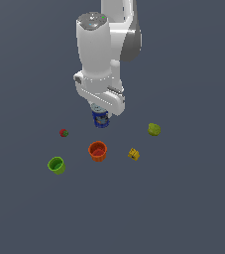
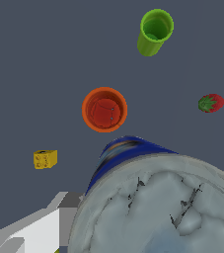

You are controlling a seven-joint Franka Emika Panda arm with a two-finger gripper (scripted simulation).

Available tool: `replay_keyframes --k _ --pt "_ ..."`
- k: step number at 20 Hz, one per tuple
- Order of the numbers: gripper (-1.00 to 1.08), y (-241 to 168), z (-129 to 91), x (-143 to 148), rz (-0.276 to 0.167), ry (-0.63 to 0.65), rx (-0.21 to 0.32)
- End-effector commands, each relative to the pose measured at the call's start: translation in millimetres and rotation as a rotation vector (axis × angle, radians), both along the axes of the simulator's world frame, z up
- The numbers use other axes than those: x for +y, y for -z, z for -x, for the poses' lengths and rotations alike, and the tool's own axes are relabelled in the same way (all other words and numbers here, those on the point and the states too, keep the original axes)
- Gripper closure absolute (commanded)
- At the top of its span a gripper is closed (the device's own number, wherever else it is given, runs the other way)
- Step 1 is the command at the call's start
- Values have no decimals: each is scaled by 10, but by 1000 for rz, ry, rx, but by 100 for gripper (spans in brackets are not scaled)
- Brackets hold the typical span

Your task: Pick up a designated object from a clutter of objects.

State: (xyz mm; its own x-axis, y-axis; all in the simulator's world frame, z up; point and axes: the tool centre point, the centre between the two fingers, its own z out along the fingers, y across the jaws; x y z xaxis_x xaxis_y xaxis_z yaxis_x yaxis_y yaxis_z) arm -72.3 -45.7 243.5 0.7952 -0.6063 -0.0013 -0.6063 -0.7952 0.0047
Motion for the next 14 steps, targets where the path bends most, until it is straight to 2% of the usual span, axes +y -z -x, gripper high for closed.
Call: replay_keyframes --k 1,14 --pt "108 -234 84 154 2 0 -4" --pt "108 -1373 521 977 2 0 -4"
